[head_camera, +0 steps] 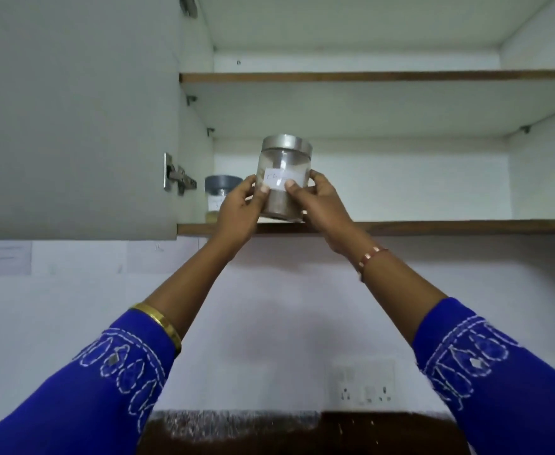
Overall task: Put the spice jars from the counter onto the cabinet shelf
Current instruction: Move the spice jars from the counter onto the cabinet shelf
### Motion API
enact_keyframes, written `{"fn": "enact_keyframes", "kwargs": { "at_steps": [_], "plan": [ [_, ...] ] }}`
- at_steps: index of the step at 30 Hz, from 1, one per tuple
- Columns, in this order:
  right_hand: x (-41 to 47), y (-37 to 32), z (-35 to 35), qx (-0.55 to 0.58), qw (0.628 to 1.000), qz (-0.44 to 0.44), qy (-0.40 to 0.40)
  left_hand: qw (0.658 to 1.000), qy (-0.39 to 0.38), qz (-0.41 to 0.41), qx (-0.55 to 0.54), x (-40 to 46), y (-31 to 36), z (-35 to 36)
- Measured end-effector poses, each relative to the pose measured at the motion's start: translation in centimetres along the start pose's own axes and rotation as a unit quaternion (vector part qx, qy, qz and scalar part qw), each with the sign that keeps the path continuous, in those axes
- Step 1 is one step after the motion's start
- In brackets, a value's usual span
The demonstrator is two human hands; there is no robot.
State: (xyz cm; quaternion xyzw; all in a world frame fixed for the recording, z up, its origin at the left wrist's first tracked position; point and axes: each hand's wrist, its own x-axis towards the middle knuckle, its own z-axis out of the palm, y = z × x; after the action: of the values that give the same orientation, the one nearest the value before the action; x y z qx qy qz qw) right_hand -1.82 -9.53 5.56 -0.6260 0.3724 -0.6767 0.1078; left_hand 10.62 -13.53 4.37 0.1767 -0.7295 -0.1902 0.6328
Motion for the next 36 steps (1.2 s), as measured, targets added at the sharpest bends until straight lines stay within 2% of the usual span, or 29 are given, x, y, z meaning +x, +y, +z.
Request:
{"fn": "enact_keyframes", "kwargs": {
  "at_steps": [5, 9, 15, 19, 21, 25, 28, 31, 33, 36],
  "plan": [
    [3.1, 2.0, 1.5, -0.117, 0.991, -0.062, 0.001, 0.999, 0.033, -0.009, 0.04, 2.8, -2.1, 0.0],
    [5.1, 3.8, 1.9, -0.17, 0.985, -0.024, -0.016, 0.997, 0.021, -0.021, 0.068, 4.6, -4.2, 0.4],
    [8.1, 5.1, 1.5, -0.266, 0.963, 0.039, -0.03, 0.987, 0.026, -0.086, 0.134, 7.2, -6.7, 0.8],
    [9.5, 6.0, 1.9, -0.325, 0.943, 0.069, 0.008, 0.968, -0.023, -0.094, 0.232, 7.9, -6.8, 1.7],
    [9.9, 6.2, 2.2, -0.36, 0.929, 0.082, 0.005, 0.964, -0.068, -0.118, 0.228, 8.7, -6.9, 1.6],
    [10.4, 5.6, 2.0, -0.428, 0.893, 0.118, -0.068, 0.96, -0.145, -0.162, 0.175, 9.8, -7.3, 1.0],
    [10.7, 5.3, 1.7, -0.448, 0.877, 0.134, -0.109, 0.955, -0.157, -0.167, 0.187, 10.2, -7.6, 1.0],
    [10.9, 5.9, 1.4, -0.405, 0.899, 0.145, -0.08, 0.958, -0.151, -0.173, 0.174, 10.4, -7.8, 1.0],
    [10.7, 6.3, 1.2, -0.34, 0.93, 0.134, -0.046, 0.96, -0.126, -0.154, 0.196, 10.2, -7.9, 1.4],
    [9.5, 6.4, 1.1, -0.254, 0.964, 0.045, 0.058, 0.972, -0.017, -0.074, 0.223, 8.8, -7.7, 2.0]
  ]
}}
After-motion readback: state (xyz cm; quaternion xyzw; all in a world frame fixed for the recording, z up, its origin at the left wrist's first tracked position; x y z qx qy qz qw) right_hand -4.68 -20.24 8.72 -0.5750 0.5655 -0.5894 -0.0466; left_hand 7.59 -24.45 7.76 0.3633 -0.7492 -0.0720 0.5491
